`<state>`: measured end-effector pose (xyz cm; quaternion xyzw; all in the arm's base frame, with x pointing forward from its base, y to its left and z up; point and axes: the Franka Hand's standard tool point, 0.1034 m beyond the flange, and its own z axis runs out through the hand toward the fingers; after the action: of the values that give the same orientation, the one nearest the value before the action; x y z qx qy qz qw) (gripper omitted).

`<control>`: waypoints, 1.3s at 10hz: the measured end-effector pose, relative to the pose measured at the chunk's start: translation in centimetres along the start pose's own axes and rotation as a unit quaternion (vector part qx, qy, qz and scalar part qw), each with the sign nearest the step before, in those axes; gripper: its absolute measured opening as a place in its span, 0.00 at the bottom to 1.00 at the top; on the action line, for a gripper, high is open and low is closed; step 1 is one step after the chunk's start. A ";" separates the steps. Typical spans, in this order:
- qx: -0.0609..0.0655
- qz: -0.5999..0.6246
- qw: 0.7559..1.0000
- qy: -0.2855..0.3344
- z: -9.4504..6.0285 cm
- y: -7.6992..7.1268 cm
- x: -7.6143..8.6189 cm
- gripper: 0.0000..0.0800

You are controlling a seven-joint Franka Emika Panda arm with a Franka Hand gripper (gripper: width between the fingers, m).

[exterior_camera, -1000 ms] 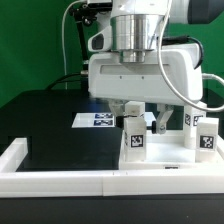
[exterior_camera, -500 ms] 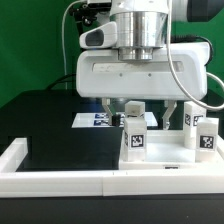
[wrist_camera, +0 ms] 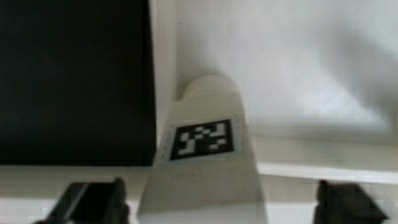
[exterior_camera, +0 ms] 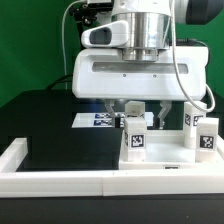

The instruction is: Assemble square table

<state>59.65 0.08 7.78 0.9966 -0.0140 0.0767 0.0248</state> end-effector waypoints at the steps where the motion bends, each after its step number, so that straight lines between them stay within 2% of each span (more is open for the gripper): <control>1: 0.000 0.006 1.000 0.000 0.0 0.0 0.0 0.48; 2: 0.000 0.006 1.000 0.000 0.0 0.0 0.0 0.36; 6: 0.000 0.025 1.000 0.000 0.0 0.0 0.0 0.37; 7: 0.001 0.076 0.997 0.000 0.0 0.0 0.0 0.37; 9: -0.001 0.185 0.983 0.001 0.1 0.5 0.0 0.37; 13: -0.003 0.303 0.953 0.000 0.1 0.8 -0.1 0.38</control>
Offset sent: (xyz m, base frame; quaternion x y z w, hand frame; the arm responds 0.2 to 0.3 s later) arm 0.0000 0.0000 0.0000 0.0000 0.0000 0.0000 1.0000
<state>59.56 -0.69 7.66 0.9454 -0.3158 0.0801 0.0035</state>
